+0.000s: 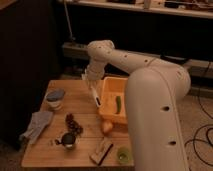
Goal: Place brush in table surface
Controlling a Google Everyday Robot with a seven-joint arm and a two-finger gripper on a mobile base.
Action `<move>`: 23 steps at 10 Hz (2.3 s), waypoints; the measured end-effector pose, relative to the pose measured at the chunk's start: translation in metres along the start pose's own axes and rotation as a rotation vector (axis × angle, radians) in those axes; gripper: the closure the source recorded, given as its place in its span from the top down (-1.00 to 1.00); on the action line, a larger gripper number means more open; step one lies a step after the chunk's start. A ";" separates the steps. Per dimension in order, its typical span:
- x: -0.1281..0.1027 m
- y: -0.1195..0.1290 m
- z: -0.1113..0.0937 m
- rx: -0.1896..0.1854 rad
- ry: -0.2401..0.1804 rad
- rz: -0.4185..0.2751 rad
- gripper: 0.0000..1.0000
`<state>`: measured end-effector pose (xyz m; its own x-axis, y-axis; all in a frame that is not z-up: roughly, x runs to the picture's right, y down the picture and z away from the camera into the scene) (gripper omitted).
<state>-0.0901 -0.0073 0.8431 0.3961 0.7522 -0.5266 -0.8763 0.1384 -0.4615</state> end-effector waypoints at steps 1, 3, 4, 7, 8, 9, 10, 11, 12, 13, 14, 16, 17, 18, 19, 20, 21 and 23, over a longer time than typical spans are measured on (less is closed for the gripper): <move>0.001 0.004 0.016 -0.010 0.013 -0.005 -1.00; 0.003 0.016 0.036 -0.030 0.023 -0.039 -1.00; 0.006 0.021 0.037 -0.031 0.022 -0.054 -1.00; 0.008 0.035 0.042 -0.039 0.045 -0.077 -1.00; 0.006 0.037 0.049 -0.043 0.054 -0.077 -1.00; 0.007 0.037 0.058 -0.049 0.066 -0.075 -0.99; 0.006 0.036 0.065 -0.052 0.076 -0.069 -0.87; 0.005 0.035 0.069 -0.048 0.080 -0.057 -0.66; 0.003 0.034 0.073 -0.044 0.083 -0.047 -0.50; 0.001 0.032 0.079 -0.039 0.089 -0.033 -0.26; 0.000 0.028 0.083 -0.038 0.092 -0.021 -0.07; 0.000 0.025 0.090 -0.043 0.098 -0.009 0.30; 0.002 0.023 0.093 -0.047 0.100 -0.008 0.52; 0.002 0.023 0.094 -0.050 0.099 -0.009 0.59; 0.003 0.023 0.094 -0.050 0.100 -0.013 0.60; 0.003 0.022 0.093 -0.052 0.103 -0.019 0.60; 0.006 0.020 0.089 -0.058 0.122 -0.027 0.60; 0.013 0.013 0.074 -0.080 0.158 -0.049 0.60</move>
<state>-0.1162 0.0520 0.8832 0.4817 0.6343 -0.6046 -0.8325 0.1157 -0.5418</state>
